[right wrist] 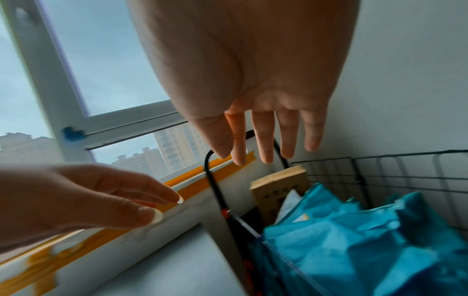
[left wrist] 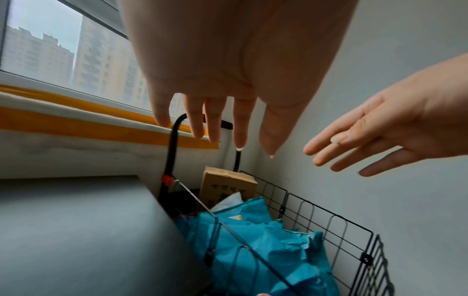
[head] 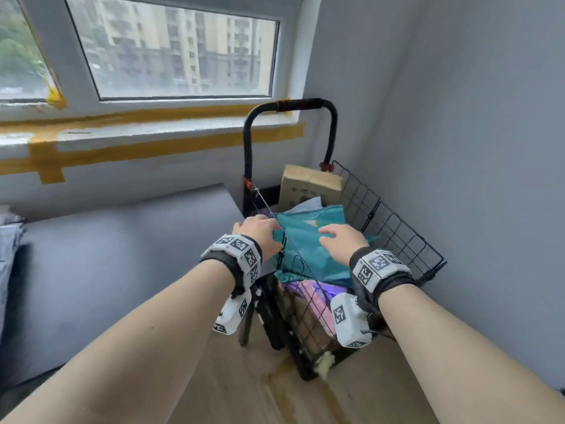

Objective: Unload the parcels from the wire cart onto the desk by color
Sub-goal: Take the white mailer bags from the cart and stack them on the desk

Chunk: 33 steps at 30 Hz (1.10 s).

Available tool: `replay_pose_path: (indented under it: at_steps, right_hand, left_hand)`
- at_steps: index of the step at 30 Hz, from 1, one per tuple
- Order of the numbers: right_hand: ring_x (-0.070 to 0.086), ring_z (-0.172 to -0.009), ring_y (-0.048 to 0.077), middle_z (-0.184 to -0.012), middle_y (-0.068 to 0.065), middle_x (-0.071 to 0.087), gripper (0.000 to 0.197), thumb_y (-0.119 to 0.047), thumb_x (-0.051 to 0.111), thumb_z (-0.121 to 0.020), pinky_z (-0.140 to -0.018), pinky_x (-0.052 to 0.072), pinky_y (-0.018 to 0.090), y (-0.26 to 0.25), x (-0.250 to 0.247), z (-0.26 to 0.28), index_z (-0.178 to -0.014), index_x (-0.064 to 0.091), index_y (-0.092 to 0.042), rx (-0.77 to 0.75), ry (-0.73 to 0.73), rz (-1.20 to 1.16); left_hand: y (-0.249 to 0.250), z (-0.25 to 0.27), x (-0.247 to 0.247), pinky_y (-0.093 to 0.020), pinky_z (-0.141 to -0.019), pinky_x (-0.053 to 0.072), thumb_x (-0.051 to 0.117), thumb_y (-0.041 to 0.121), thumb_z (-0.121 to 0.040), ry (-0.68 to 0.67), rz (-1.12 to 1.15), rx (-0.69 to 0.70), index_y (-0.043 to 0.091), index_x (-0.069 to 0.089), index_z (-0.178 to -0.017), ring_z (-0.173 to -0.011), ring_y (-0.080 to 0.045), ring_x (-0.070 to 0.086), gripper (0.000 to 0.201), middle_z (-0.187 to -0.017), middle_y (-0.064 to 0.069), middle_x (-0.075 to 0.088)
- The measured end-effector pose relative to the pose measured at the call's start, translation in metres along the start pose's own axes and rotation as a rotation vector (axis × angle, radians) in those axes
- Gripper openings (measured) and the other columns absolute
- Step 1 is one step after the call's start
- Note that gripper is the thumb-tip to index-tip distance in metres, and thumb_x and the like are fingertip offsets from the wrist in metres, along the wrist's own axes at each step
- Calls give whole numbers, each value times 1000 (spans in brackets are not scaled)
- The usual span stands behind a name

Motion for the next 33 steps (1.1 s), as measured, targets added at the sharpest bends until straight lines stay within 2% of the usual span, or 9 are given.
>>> replay_pose_path:
  at_steps: [3, 7, 13, 17, 22, 27, 30, 33]
  right_hand:
    - [55, -117, 24, -129, 3, 60, 31, -20, 50, -94, -91, 40, 22, 49, -27, -10, -123, 62, -19, 53, 60, -43]
    - [58, -112, 25, -118, 3, 67, 26, -16, 50, -92, -90, 42, 23, 93, -39, -28, -108, 70, -18, 110, 138, -116]
    - [59, -109, 24, -111, 0, 70, 25, -15, 52, -91, -90, 43, 23, 116, -29, -80, -100, 74, -19, 112, 103, -172]
    - [61, -104, 22, -108, 0, 71, 25, -14, 51, -90, -84, 42, 19, 125, -41, -141, -97, 75, -18, 119, 103, -182]
    - [61, -106, 20, -110, -1, 70, 26, -15, 49, -92, -88, 44, 22, 127, -46, -232, -99, 74, -19, 141, 23, -114]
    - [60, -107, 22, -113, -1, 69, 25, -15, 50, -91, -89, 45, 24, 120, -28, -314, -100, 73, -21, 171, -34, -99]
    - [57, -114, 22, -120, -1, 65, 27, -16, 53, -90, -93, 43, 24, 121, -10, -352, -112, 69, -21, 201, -84, -110]
    - [50, -125, 23, -135, 1, 56, 40, -16, 53, -90, -104, 39, 28, 122, 8, -385, -129, 57, -19, 220, -148, -125]
  left_hand:
    - [46, -20, 15, -40, -106, 30, 55, 35, -87, 10, -3, 35, 27, 49, -132, -131, -22, 39, 45, -141, 2, 42]
    - [79, -46, 25, -39, -106, 30, 53, 34, -89, 7, -20, 52, 27, 50, -129, -129, -21, 41, 41, -138, 1, 44]
    - [87, -110, 43, -36, -103, 39, 52, 31, -90, -53, -7, 17, 26, 51, -128, -124, -21, 47, 39, -134, 0, 49]
    - [85, -175, 65, -35, -101, 41, 52, 32, -89, -107, 27, -20, 27, 51, -127, -123, -20, 48, 38, -135, 0, 49]
    - [73, -260, 77, -36, -99, 42, 51, 30, -90, -141, 63, -54, 26, 53, -125, -122, -22, 49, 36, -133, -1, 52]
    - [50, -334, 86, -37, -99, 40, 52, 30, -90, -155, 78, -100, 23, 50, -129, -121, -24, 47, 40, -131, -5, 50]
    - [40, -362, 102, -36, -99, 40, 52, 29, -90, -186, 106, -139, 24, 49, -129, -121, -24, 47, 40, -131, -5, 49]
    - [29, -384, 118, -37, -99, 40, 51, 29, -89, -217, 124, -174, 25, 48, -130, -121, -24, 47, 41, -133, -5, 48]
Point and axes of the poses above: each hand's wrist, its own z-axis away from the middle knuckle, its own x-axis out of the palm, y = z × x, the point moved 3 cm from there along -z, towards the middle knuckle
